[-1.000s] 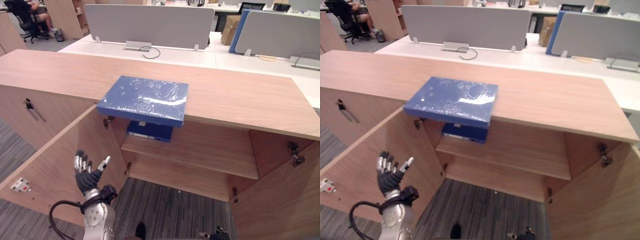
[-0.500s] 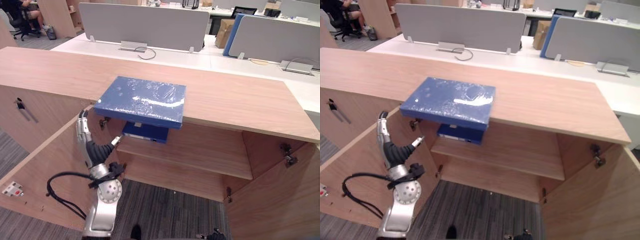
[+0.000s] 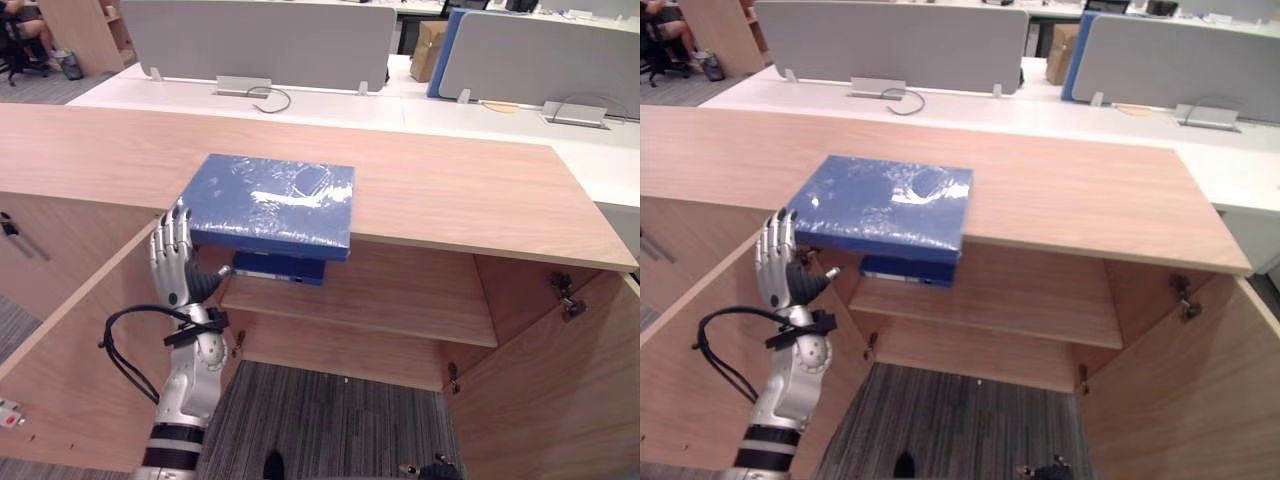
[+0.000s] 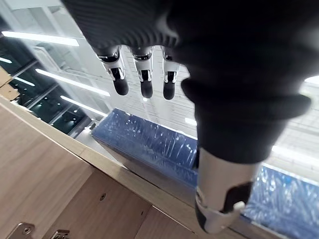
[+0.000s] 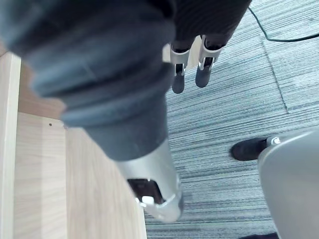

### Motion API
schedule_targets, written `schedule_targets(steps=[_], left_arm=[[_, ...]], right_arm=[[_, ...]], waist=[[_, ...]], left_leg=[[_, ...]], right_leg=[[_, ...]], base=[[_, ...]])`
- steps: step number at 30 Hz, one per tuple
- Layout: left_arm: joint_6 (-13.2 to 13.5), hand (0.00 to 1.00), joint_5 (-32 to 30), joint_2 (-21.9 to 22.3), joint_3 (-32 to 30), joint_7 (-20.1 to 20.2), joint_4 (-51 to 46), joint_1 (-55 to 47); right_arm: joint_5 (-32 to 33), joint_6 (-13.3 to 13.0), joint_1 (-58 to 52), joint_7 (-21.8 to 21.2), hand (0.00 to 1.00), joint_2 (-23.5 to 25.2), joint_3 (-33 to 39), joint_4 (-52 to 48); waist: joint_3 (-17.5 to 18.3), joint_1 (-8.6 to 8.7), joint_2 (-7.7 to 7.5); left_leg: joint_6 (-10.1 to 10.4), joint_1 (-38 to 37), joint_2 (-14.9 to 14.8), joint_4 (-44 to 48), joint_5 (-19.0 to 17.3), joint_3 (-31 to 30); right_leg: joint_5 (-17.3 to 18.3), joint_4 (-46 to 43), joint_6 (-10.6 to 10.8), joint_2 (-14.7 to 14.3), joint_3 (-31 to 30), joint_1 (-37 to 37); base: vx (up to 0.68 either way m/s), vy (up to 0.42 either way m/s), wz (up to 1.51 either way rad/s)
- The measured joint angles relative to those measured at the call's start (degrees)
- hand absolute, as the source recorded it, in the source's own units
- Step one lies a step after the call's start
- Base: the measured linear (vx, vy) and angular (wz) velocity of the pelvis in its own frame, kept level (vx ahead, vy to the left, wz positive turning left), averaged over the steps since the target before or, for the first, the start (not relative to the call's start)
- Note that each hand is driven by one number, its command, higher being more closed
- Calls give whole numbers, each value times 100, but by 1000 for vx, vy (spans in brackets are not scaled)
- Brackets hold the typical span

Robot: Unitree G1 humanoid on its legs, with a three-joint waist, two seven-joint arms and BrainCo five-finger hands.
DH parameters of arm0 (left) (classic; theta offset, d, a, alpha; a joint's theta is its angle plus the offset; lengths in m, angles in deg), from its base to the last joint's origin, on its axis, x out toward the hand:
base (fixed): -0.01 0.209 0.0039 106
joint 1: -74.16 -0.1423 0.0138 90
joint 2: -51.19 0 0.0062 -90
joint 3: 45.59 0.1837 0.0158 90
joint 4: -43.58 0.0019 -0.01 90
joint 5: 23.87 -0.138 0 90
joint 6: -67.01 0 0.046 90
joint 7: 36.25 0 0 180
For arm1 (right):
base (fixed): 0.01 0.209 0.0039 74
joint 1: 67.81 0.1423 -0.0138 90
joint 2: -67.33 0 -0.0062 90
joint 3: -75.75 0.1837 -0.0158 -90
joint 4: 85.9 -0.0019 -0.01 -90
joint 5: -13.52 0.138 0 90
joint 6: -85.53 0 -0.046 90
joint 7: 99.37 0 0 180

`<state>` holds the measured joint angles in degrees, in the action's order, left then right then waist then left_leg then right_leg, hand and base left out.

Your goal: Walk over to the cabinet, pick up the folder, carry it to the office cabinet, place the folder inside the office cabinet, then close the office cabinet door

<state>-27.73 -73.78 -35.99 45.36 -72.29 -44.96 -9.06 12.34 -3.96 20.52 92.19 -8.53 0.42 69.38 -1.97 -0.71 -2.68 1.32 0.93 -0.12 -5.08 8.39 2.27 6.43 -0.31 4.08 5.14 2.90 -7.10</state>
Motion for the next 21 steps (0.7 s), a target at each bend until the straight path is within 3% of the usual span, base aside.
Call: schedule_targets(steps=[11,21], left_arm=[[-83,0,-417,-471,247,212,882,677],[-81,0,-594,-922,482,388,1716,1144]], right_arm=[[-1,-4,98,-26,0,-136,226,23],[-1,-11,123,-84,0,-206,455,23]], waist=[[-36,79,153],[-34,117,148]], left_leg=[[30,-66,0,-28,-33,-5],[-23,-66,78,-1,-59,1]], right_leg=[[-2,-16,-18,20,-4,-1],[5,40,-26,88,-4,-23]], base=[[-18,3,-2],[3,1,0]])
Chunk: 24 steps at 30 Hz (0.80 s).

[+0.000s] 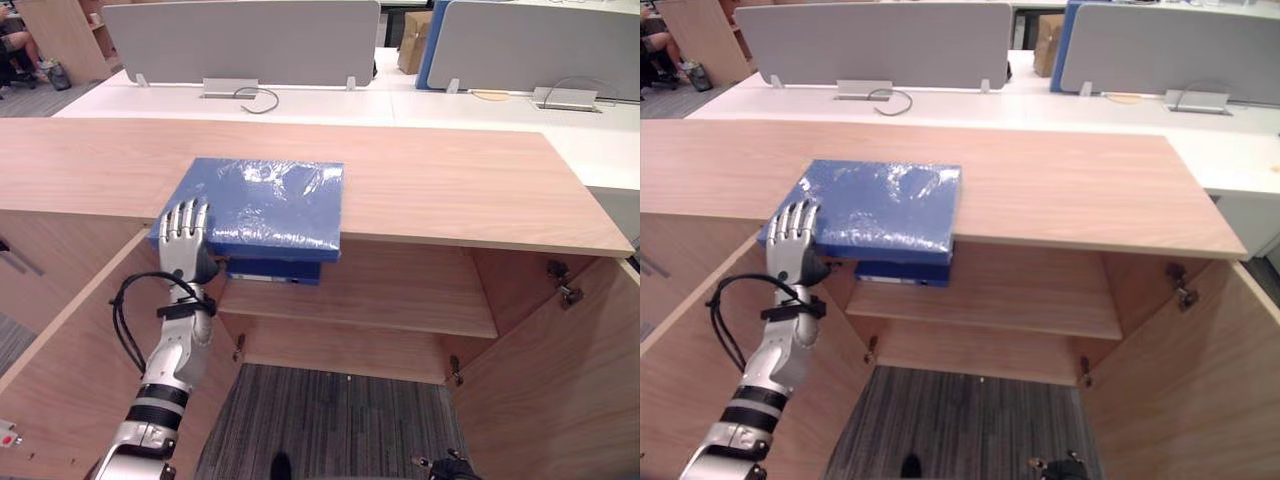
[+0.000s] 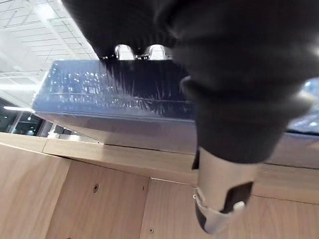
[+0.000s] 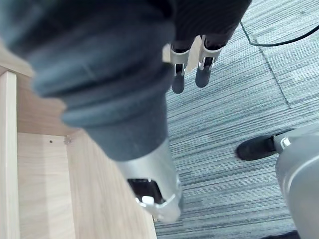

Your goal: Walk over to the cabinet, pick up the folder, carry it to the office cabinet, place the folder inside the office cabinet, then close the office cabinet door

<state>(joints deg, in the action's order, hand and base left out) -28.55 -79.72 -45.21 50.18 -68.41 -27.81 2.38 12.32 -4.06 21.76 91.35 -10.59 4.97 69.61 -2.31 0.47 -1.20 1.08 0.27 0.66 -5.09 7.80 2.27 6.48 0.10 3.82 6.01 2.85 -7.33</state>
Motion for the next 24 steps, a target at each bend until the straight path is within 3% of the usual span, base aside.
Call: schedule_targets(steps=[2,3,18,21,24], left_arm=[[2,0,-2,-95,46,14,193,160],[3,100,0,-137,82,15,292,255],[37,100,13,-506,388,-129,678,1174],[13,100,16,-378,425,-159,485,1131],[7,100,162,86,400,-157,-455,549]], right_arm=[[0,-3,48,-2,0,-1,6,1],[0,-5,76,-3,0,0,48,2],[10,-30,106,-9,0,-18,212,56],[12,-30,106,-6,0,-17,216,92],[16,-29,84,27,0,-18,217,168]], waist=[[-2,12,-4],[-3,15,-4],[-11,162,-18],[-16,157,-26],[-16,160,-26]], left_leg=[[0,-1,3,2,-1,9],[0,-5,3,2,-1,10],[-22,-56,27,-14,-27,22],[-21,-57,29,0,-31,22],[-25,-57,47,-1,-47,22]], right_leg=[[-1,3,0,3,-3,0],[-2,2,0,3,-4,-2],[-10,49,-15,28,-8,-59],[-12,62,-19,28,-6,-68],[-13,72,-21,45,-5,-85]], base=[[0,0,0],[0,0,0],[0,0,0],[0,0,0],[0,0,0]])
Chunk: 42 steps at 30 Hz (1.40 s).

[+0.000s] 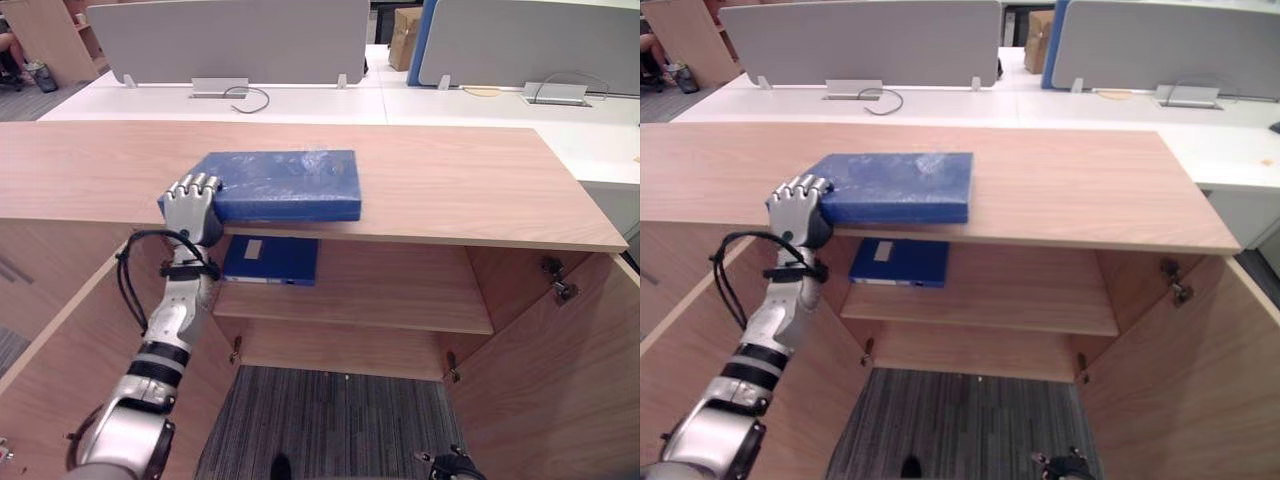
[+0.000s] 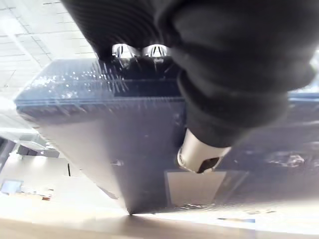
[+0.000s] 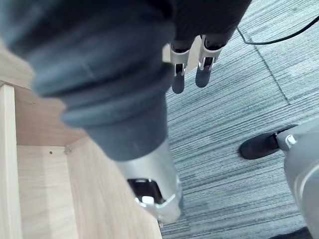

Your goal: Walk over to the cabinet, pick up the folder, carry it to the office cabinet, place the folder inside the office cabinet, then close the office cabinet door

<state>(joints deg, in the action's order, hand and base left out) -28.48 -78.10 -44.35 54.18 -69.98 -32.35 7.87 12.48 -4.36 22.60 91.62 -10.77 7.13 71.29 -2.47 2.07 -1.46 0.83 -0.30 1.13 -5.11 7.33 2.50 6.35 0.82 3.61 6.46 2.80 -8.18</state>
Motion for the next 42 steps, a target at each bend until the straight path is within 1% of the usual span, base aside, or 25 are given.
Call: schedule_targets(steps=[1,2,3,4,5,6,7,8,9,11,12,13,14,15,16,18,21,23,26,29,31,33,37,40,42], left_arm=[[86,100,196,312,11,-24,-581,-405],[268,100,446,597,81,-29,-1064,-797],[385,100,603,721,143,-26,-1256,-961],[622,100,963,903,266,10,-1537,-1265],[905,100,1566,1046,338,135,-1765,-1563],[990,100,1767,1122,358,194,-1875,-1700],[1208,100,2455,1256,344,413,-2080,-1917],[1388,100,3329,1282,340,677,-2280,-2133],[1541,100,4045,1295,310,880,-2365,-2318],[1791,100,5288,1365,190,1230,-2476,-2762],[1906,100,6139,1439,102,1481,-2485,-3027],[1966,100,6512,1469,70,1592,-2491,-3136],[2026,100,7275,1497,2,1821,-2504,-3333],[2045,100,7768,1544,-54,1993,-2528,-3531],[2043,100,7974,1583,-107,2061,-2574,-3658],[1994,100,8573,1687,-173,2281,-2651,-3963],[1886,100,8786,1691,-97,2494,-2653,-4127],[1821,100,8863,1692,-89,2639,-2653,-4261],[1745,100,8863,1745,-117,2679,-2697,-4346],[1687,100,8846,1817,-145,2711,-2711,-4351],[1656,100,8765,1869,-149,2747,-2733,-4350],[1605,100,8614,1906,-142,2799,-2889,-4343],[1605,100,8497,1907,-100,2956,-2960,-4195],[1605,100,8399,1898,5,3030,-2959,-4187],[1606,100,8401,1892,168,3048,-2959,-4195]], right_arm=[[13,5,-45,45,0,4,0,7],[19,11,-92,59,0,5,0,7],[30,11,-125,68,0,6,0,6],[79,16,-170,88,0,9,-1,6],[219,16,-247,91,0,15,-8,-6],[223,17,-267,92,0,15,-12,-6],[320,16,-335,91,0,15,-18,-12],[495,14,-406,91,0,28,-26,-24],[656,12,-468,92,0,44,-57,-65],[929,-1,-658,95,0,95,-269,-395],[1080,-13,-815,96,0,124,-512,-718],[1145,-18,-896,95,0,142,-631,-915],[1323,-43,-1088,94,0,190,-876,-1450],[1420,-111,-1308,87,0,230,-1105,-2039],[1500,-155,-1375,78,0,240,-1246,-2317],[1761,-310,-1601,30,0,339,-1533,-3538],[1891,-461,-1810,-18,0,415,-1605,-4679],[1996,-609,-1879,-67,0,471,-1617,-5864],[1998,-873,-1788,-149,0,458,-1590,-7014],[1997,-1022,-1434,-225,0,415,-1597,-7769],[1997,-1090,-1188,-279,0,348,-1626,-8005],[2004,-1128,-647,-438,0,114,-1769,-8295],[2038,-1154,313,-708,0,-306,-2134,-8302],[2275,-1157,1089,-877,0,-658,-2413,-7934],[2584,-1136,1719,-944,0,-1015,-2742,-7238]], waist=[[0,-3,-1],[-2,-3,-3],[-2,-5,-4],[-6,-8,-9],[4,-6,-15],[16,-5,-14],[23,-10,-27],[35,-13,-34],[52,-13,-45],[72,-13,-55],[93,-10,-66],[103,-10,-73],[109,-8,-77],[120,-1,-76],[127,-22,-76],[146,6,-63],[141,21,-86],[133,31,-84],[103,34,-72],[106,35,-77],[110,33,-83],[112,18,-86],[114,-33,-87],[115,-97,-86],[117,-167,-82]], left_leg=[[-4,-3,13,-4,-12,0],[-7,-12,22,-21,-23,3],[-7,-20,26,-22,-29,4],[-2,-61,31,-24,-47,11],[1,-111,30,-26,-74,23],[-6,-121,27,-26,-85,28],[-9,-127,22,-27,-96,35],[-7,-133,10,-27,-104,46],[-7,-141,1,-27,-115,70],[3,-175,-24,-27,-148,149],[13,-182,-39,-26,-164,181],[20,-180,-47,-25,-169,193],[28,-181,-60,-24,-175,218],[45,-185,-96,-19,-184,304],[53,-191,-125,-8,-190,365],[59,-185,-185,5,-195,468],[59,-188,-234,1,-200,504],[33,-181,-245,-26,-273,535],[23,-176,-229,-27,-285,424],[82,-177,-236,-23,-221,364],[75,-177,-240,-18,-206,353],[42,-175,-238,5,-181,355],[21,-174,-231,5,-167,352],[7,-176,-225,3,-158,328],[-12,-178,-216,-18,-141,305]], right_leg=[[0,11,-1,12,2,-14],[0,26,-3,22,2,-31],[0,34,-5,25,2,-44],[9,46,-19,31,2,-90],[39,53,-68,34,-3,-131],[56,58,-97,31,-6,-133],[71,57,-122,27,-12,-136],[78,57,-133,17,-26,-138],[78,53,-133,10,-53,-139],[72,40,-124,-9,-166,-139],[65,41,-112,-18,-194,-130],[65,40,-111,-23,-210,-122],[64,35,-110,-33,-257,-111],[54,14,-93,-45,-334,-69],[48,-20,-83,-58,-408,-19],[7,-114,-28,-124,-523,100],[-38,-175,-7,-169,-559,159],[-47,-235,11,-183,-619,252],[-38,-326,39,-201,-637,346],[-37,-329,41,-226,-662,387],[-44,-325,44,-233,-668,387],[-77,-316,73,-232,-689,380],[-104,-314,102,-227,-695,375],[-114,-325,117,-223,-691,359],[-114,-335,117,-218,-677,348]], base=[[0,0,0],[0,0,0],[0,0,0],[-2,5,-4],[-6,3,-5],[-13,-1,-5],[-11,-6,-4],[-5,-11,-6],[4,-12,-12],[16,-10,-19],[17,-9,-16],[11,-11,-12],[7,-9,-15],[4,-7,-25],[3,-2,-47],[-15,-11,-37],[-62,-10,-12],[-102,3,-23],[-83,2,-16],[-53,-5,-7],[-9,-3,-2],[19,7,-4],[6,2,-1],[-14,5,4],[-30,2,6]])
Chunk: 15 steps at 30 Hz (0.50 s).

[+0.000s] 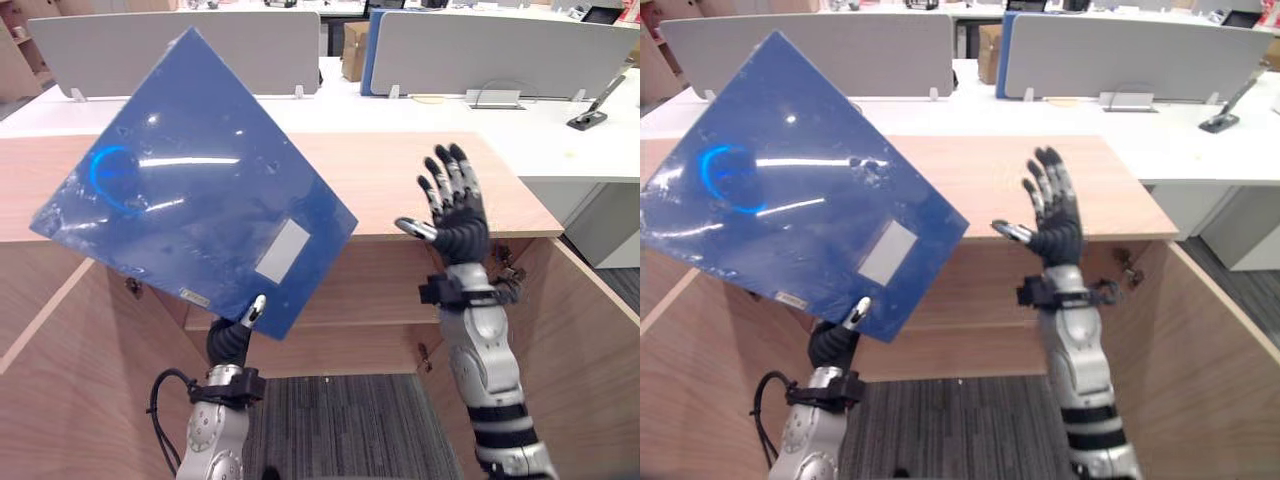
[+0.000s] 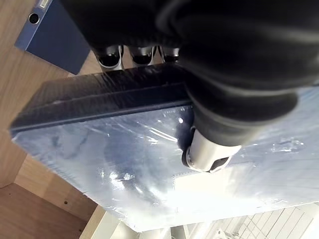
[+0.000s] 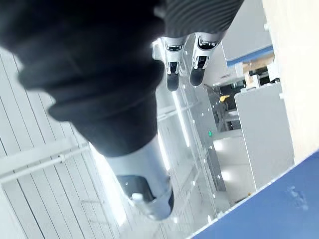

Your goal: Walk over to the cabinet, pick up the folder, carry it to the office cabinet, place the folder inside the office cabinet, then close the office cabinet door

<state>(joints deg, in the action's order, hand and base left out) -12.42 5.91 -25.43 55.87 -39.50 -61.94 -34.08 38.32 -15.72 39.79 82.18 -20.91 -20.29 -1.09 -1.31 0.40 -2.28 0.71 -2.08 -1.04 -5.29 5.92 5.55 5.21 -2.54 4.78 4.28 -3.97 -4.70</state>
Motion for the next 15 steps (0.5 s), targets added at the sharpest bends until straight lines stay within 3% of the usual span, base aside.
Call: schedule_targets(steps=[8,15], left_arm=[[3,100,98,-244,757,146,4,-24],[132,100,481,-551,767,122,42,-28]], right_arm=[[1262,87,1567,-291,0,-772,-1236,1592],[1472,116,2580,-464,0,-1237,-2215,2303]], waist=[[2,-120,14],[25,-166,33]], left_leg=[[2,15,7,-10,93,-131],[10,192,-59,-9,231,-269]], right_leg=[[2,-70,-3,-5,102,-2],[-74,19,-107,-48,190,71]], base=[[-52,-5,8],[-46,-9,10]])
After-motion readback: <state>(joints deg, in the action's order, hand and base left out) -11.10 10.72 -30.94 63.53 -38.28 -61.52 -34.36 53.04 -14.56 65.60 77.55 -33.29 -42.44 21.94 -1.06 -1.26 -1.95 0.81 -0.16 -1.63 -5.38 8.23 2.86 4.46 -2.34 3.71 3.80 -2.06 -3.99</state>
